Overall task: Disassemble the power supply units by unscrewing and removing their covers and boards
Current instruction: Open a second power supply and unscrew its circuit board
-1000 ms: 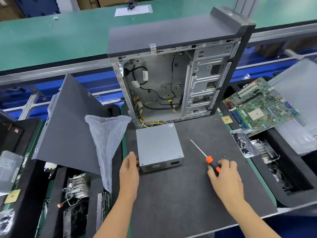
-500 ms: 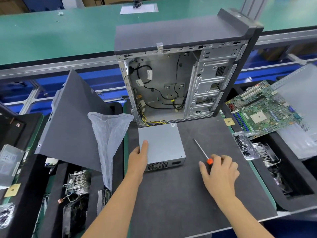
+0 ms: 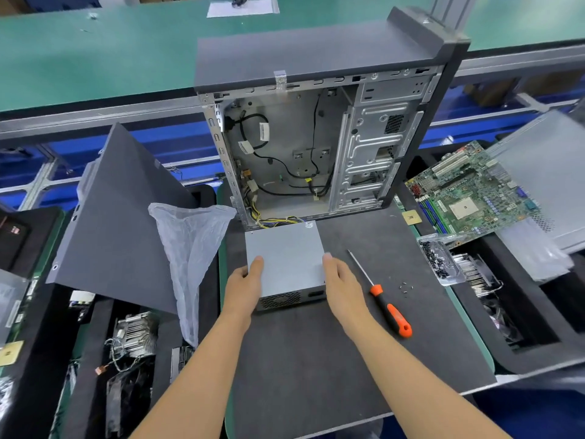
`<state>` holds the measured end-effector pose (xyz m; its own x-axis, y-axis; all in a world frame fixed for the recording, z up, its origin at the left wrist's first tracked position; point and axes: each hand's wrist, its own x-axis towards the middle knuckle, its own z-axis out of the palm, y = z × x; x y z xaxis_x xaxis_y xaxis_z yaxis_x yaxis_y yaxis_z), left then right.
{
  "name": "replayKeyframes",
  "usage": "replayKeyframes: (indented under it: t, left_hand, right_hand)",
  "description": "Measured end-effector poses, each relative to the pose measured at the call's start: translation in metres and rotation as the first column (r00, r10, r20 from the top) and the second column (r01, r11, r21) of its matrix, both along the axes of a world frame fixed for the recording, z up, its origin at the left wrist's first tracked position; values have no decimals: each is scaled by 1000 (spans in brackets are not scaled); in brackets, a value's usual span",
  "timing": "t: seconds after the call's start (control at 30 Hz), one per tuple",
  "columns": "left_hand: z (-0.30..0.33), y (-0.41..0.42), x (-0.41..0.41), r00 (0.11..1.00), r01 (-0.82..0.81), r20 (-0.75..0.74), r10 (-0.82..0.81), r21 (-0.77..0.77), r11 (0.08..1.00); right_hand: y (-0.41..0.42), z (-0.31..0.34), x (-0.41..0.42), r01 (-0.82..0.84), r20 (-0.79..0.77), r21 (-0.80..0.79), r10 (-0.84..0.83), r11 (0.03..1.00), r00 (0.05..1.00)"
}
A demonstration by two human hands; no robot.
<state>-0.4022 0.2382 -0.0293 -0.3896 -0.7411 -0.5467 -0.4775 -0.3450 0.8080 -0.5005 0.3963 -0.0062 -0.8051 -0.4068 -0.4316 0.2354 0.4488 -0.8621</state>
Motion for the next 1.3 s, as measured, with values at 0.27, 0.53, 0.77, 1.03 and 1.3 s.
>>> replayKeyframes:
  t: [0.27,0.53,0.77,1.03,1.3]
  left_hand:
    - [7,-10,-7,1000,0,23,-1,8,1000]
    - [11,-12,-17,996,-39,83,39,3,999]
    - [11,-10,-20,987,-18,162,25,-42,999]
    - [10,-13,-21,990,17,137,-18,9,1000]
    - [19,-27,-24,996,61,52,-69,141,988]
  right_hand:
    - [-29,11,-41,-126,150,93,111,988,982]
    - [-39,-1,-49,-113,124,126,98,986,987]
    - [-40,-10,-50,-104,39,160,99,982,994]
    - [-42,-9,-56,-128,83,196,114,972,990]
    - [-60,1,-75,-200,276,160,151,967,949]
